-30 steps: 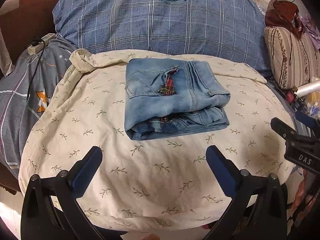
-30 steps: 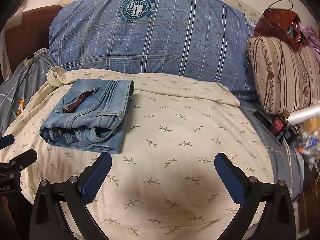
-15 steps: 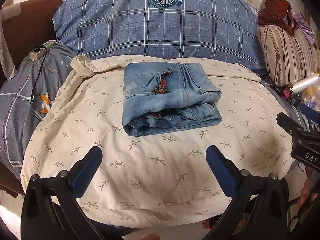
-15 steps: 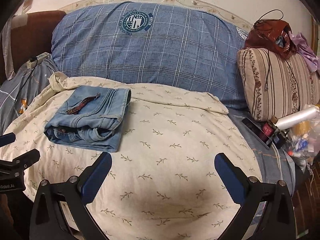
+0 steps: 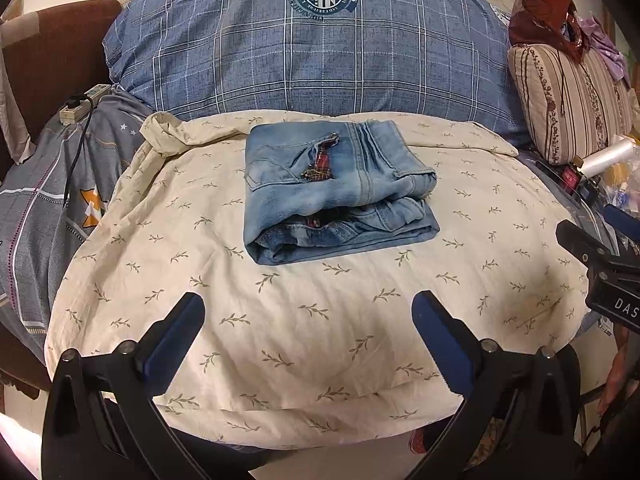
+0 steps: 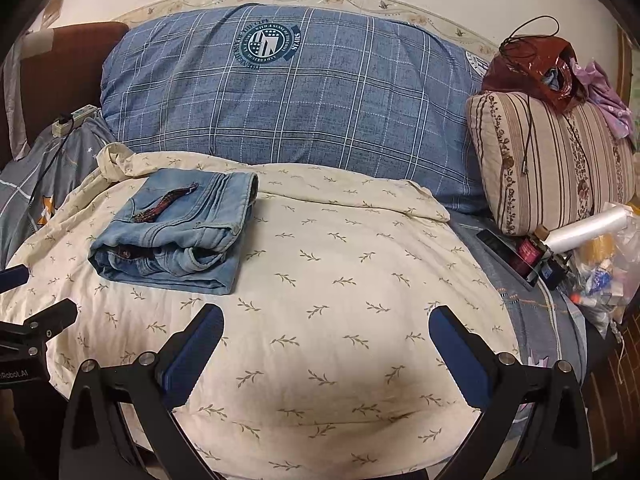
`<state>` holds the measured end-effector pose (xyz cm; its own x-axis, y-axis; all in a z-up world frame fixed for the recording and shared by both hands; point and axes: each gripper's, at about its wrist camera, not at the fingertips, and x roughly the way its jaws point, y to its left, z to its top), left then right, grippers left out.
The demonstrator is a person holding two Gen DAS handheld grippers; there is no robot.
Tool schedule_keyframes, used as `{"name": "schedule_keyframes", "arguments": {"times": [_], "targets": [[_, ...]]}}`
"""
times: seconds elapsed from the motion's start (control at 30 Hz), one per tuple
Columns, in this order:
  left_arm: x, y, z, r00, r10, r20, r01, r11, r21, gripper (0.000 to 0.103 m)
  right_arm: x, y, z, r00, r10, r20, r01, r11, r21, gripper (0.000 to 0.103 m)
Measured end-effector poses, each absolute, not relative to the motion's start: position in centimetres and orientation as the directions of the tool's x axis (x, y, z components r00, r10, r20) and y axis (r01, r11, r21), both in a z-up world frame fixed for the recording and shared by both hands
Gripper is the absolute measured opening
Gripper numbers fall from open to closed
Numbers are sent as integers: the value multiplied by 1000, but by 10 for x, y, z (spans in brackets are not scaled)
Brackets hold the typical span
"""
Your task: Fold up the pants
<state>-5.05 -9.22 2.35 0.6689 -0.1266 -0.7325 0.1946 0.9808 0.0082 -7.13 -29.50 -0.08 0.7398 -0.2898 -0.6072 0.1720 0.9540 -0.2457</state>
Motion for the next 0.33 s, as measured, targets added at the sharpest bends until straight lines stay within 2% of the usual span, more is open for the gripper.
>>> {"name": "schedule_keyframes", "arguments": {"times": [0.33], "targets": [[-53, -97, 26, 672, -143, -727, 220, 975, 11, 103, -68, -299, -4, 729, -284, -622, 174, 957, -233, 103]]}}
